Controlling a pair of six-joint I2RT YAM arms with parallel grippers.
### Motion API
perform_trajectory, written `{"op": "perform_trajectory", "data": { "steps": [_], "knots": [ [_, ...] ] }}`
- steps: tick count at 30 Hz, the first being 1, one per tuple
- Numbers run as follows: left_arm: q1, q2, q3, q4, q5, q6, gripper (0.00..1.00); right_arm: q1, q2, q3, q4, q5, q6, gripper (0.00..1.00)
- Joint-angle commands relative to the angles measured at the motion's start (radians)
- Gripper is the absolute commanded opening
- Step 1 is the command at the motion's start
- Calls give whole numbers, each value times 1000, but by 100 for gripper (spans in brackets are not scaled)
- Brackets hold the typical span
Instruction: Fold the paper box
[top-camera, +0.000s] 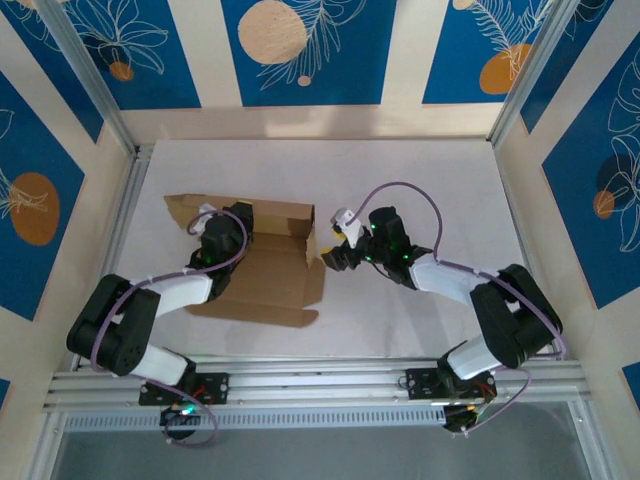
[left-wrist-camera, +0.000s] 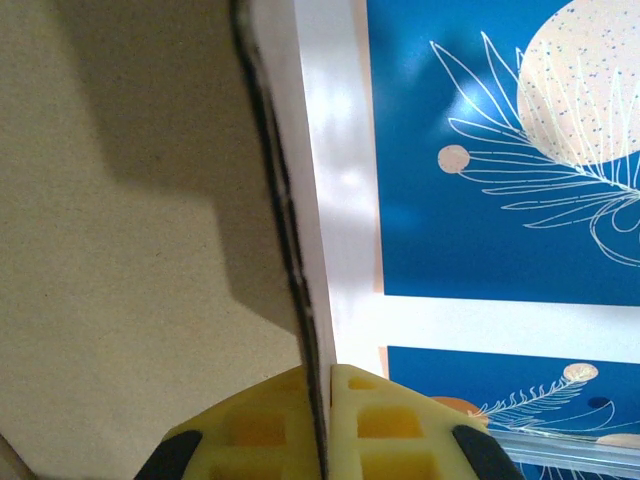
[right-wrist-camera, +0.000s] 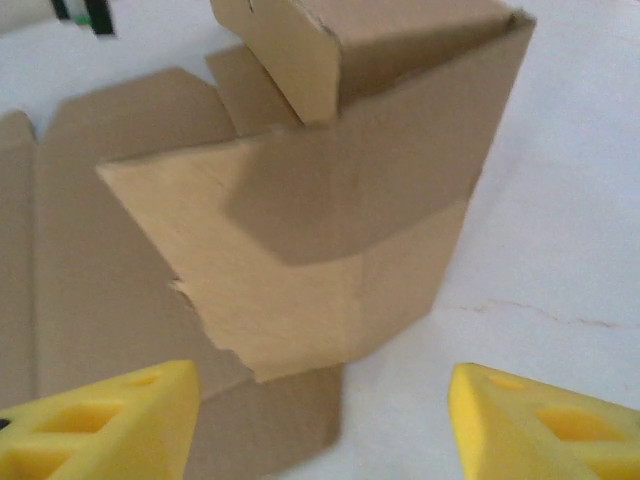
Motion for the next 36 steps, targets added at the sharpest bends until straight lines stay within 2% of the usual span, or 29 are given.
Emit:
{"op": "perform_trajectory", "data": {
  "steps": [1, 3, 7, 18, 32, 34, 36],
  "knots": [
    [10, 21, -12, -52, 26, 29, 0, 4, 64, 49, 40, 8, -97, 68],
    [9, 25, -15, -48, 33, 20, 0, 20, 120, 111, -8, 21, -107, 69],
    [9, 25, -17, -42, 42, 13, 0, 30, 193, 176, 13, 30, -82, 72],
    [9, 22, -35, -27, 51, -5, 0, 76, 308, 300, 11, 63, -34, 72],
    [-10, -15, -41, -64, 18, -20, 0, 102, 348, 305, 76, 303, 126, 38],
    [-20, -33, -41, -89, -1, -21, 0, 105, 354, 308, 81, 338, 153, 36],
    [-31, -54, -42, -116, -26, -25, 0, 116, 366, 315, 80, 380, 167, 40]
  ]
}}
